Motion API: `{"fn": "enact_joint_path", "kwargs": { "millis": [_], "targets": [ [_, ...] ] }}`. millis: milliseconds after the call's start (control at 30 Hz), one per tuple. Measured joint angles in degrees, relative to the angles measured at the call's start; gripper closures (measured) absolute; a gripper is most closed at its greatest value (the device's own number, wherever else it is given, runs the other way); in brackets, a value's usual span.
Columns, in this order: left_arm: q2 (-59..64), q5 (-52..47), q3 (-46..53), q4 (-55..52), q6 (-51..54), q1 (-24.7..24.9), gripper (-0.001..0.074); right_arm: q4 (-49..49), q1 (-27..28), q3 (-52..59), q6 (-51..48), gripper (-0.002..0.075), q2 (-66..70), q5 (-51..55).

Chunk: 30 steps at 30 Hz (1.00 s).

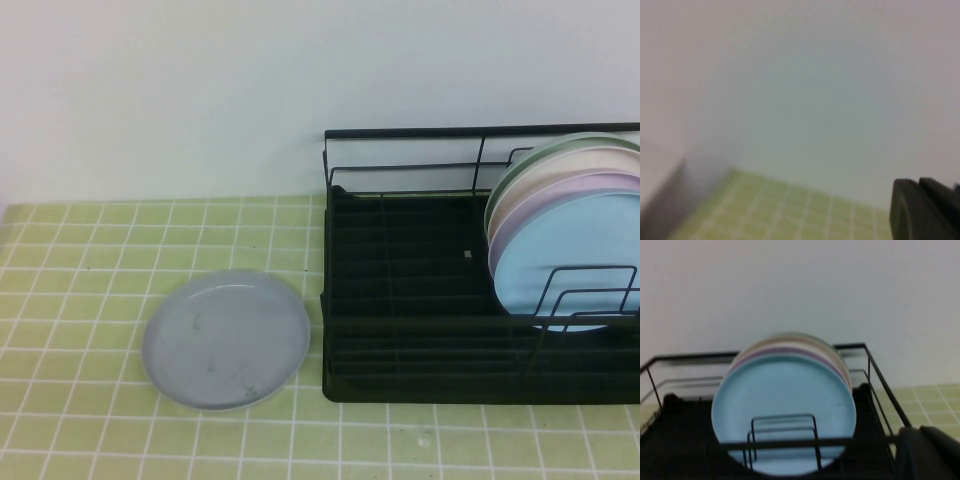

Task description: Place plate on rack

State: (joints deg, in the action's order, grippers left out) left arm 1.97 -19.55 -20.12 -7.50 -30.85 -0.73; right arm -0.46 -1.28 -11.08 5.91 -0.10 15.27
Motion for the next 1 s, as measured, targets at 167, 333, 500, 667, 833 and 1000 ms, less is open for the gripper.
{"fn": "enact_joint_path", "kwargs": {
  "millis": [167, 333, 500, 667, 833, 1000],
  "targets": [
    [6.6, -15.8, -3.6, 15.0, 6.2, 0.0, 0.0735, 1.7, 0.0, -5.0, -8.4, 0.0727, 1.0, 13.9],
    [17.8, -18.6, -6.8, 29.2, 21.6, 0.0, 0.0733, 12.4, 0.0, -5.5, -17.1, 0.0727, 9.8, 15.8],
    [30.4, -19.3, -12.5, 34.3, 34.7, 0.0, 0.0547, 24.5, 0.0, -5.5, -31.8, 0.0727, 20.7, 17.1],
    [43.7, -21.0, -18.9, 34.3, 35.6, 0.0, 0.0242, 35.1, 0.0, -5.5, -45.2, 0.0727, 27.2, 19.3],
    [57.6, -20.5, -26.0, 34.8, 36.1, 0.0, 0.0321, 39.9, 0.0, -5.5, -53.7, 0.0727, 28.7, 20.6],
    [69.1, -14.2, -30.8, 34.8, 41.5, 0.0, 0.0325, 40.2, 0.0, -5.5, -54.1, 0.0727, 28.7, 21.7]
  ]
}}
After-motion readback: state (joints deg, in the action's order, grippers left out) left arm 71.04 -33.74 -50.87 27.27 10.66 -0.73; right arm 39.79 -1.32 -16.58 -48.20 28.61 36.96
